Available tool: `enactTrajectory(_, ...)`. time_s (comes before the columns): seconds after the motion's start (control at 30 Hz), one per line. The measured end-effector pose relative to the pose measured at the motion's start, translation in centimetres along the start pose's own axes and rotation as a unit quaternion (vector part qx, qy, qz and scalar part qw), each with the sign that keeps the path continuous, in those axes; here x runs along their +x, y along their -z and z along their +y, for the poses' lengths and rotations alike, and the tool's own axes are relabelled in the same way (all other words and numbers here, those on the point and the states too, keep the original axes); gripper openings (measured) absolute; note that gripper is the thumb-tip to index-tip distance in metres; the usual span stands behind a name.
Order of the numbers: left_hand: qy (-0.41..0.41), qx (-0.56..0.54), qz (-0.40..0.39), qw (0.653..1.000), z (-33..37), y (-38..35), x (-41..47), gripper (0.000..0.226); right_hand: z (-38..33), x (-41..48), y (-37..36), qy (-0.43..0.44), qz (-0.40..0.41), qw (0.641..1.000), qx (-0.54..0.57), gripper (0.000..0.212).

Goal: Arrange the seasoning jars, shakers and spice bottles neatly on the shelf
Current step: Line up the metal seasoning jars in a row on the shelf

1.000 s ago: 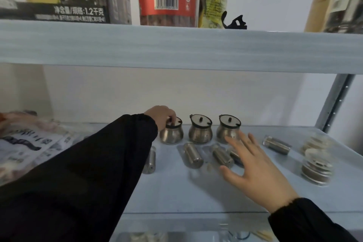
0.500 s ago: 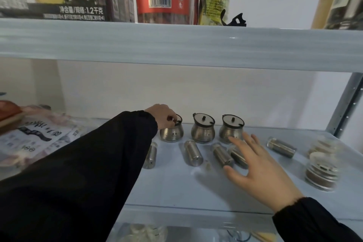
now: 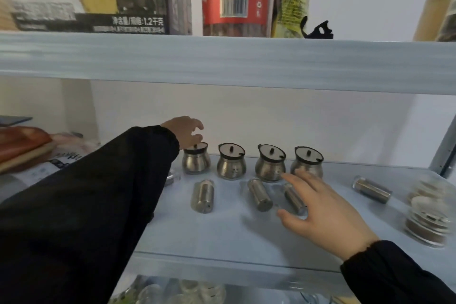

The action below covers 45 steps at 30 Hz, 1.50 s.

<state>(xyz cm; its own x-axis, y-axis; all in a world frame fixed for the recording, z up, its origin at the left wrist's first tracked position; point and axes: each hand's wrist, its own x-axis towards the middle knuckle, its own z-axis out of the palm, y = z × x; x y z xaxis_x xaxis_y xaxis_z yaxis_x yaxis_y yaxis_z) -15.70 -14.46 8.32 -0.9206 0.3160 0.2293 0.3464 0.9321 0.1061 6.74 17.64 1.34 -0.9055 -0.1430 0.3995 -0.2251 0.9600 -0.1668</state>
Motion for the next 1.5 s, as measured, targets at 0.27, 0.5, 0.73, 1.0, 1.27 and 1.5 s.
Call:
enactTrajectory(0.27, 0.021, 0.021, -0.054, 0.998, -2.9, -1.3, 0.7, 0.053, -3.5, 0.8, -0.9, -0.003, 0.017, 1.000, -0.012, 0.075)
enactTrajectory(0.5, -0.010, 0.033, -0.078, 0.996, -1.1, -3.2, 2.4, 0.047, -3.9, -0.5, -1.6, -0.044, 0.044, 0.998, -0.003, 0.071)
enactTrajectory(0.73, -0.070, -0.018, -0.116, 0.991, -2.2, -3.1, 2.6, 0.023, -4.7, -0.9, -2.1, -0.070, 0.053, 0.996, 0.001, 0.071)
enactTrajectory(1.0, -0.131, -0.028, -0.075, 0.988, -5.1, -3.3, 1.8, 0.043, -6.4, -0.6, -2.5, -0.071, 0.060, 0.996, 0.007, 0.071)
enactTrajectory(1.27, -0.120, -0.033, -0.077, 0.989, -5.4, -3.0, 1.9, 0.027, -7.2, -0.1, -2.8, -0.060, 0.064, 0.996, -0.001, 0.071)
enactTrajectory(1.5, -0.133, -0.063, -0.063, 0.987, -5.3, -3.7, 1.7, 0.026, -7.3, 0.3, -3.0, -0.060, 0.055, 0.997, -0.004, 0.071)
